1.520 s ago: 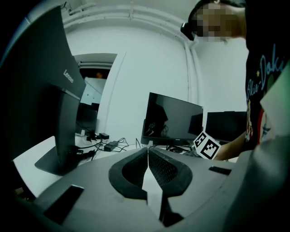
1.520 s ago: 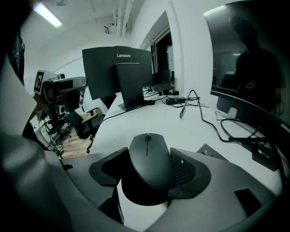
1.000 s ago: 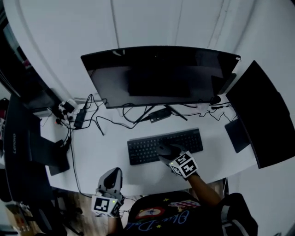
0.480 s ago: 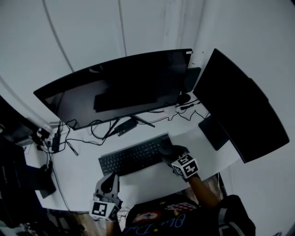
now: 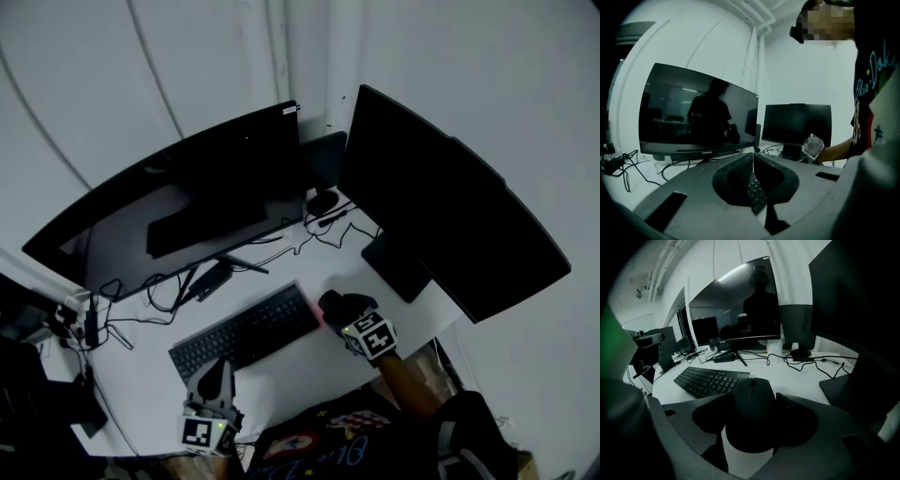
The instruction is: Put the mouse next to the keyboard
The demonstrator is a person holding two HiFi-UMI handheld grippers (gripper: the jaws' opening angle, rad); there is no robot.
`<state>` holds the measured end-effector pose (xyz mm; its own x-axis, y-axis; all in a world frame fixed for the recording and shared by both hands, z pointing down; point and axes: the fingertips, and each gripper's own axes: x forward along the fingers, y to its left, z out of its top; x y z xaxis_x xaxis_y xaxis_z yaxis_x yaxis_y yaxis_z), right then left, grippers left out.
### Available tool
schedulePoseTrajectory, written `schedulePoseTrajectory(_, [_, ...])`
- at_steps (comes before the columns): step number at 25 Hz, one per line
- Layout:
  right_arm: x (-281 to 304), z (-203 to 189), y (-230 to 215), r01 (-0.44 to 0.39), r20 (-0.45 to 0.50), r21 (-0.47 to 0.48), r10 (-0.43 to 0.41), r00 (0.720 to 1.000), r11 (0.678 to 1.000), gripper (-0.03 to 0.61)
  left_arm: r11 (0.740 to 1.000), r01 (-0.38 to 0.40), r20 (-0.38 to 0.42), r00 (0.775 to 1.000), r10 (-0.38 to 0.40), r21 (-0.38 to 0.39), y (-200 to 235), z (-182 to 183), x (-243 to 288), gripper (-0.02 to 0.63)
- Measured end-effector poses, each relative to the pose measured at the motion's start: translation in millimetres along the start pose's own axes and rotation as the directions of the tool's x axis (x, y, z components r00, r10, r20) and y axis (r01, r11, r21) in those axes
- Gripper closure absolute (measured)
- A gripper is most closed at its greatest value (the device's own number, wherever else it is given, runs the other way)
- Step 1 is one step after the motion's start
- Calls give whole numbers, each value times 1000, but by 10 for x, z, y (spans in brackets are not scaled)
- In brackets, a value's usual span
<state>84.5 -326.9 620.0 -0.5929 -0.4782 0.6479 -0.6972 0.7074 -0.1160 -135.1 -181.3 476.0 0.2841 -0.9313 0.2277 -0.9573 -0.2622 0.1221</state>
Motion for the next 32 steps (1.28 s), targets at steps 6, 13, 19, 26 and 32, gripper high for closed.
schedulePoseTrajectory(6, [20, -298, -134, 6, -61, -3, -6, 998, 1000, 295, 1000, 21, -11, 1000, -21, 8, -246, -13, 123, 611])
schedulePoseTrajectory(13, [88, -541, -123, 6, -139, -27, -9, 990, 1000, 294, 1000, -14, -28, 1000, 14, 9, -278, -63, -1, 611])
schedulePoseTrajectory(19, [124, -692, -148, 21, -195, -70, -34, 980, 997, 293, 999, -41, -25, 999, 41, 2, -262, -88, -143, 611])
schedulePoseTrajectory(26, [117, -691, -150, 38, -159, -68, -49, 986, 997, 293, 999, -53, -31, 998, 53, -2, -221, -136, -287, 611])
schedulePoseTrajectory(32, [-44, -427, -166, 74, -39, -6, -74, 996, 997, 293, 999, -47, -37, 998, 46, -8, -173, -172, -346, 611])
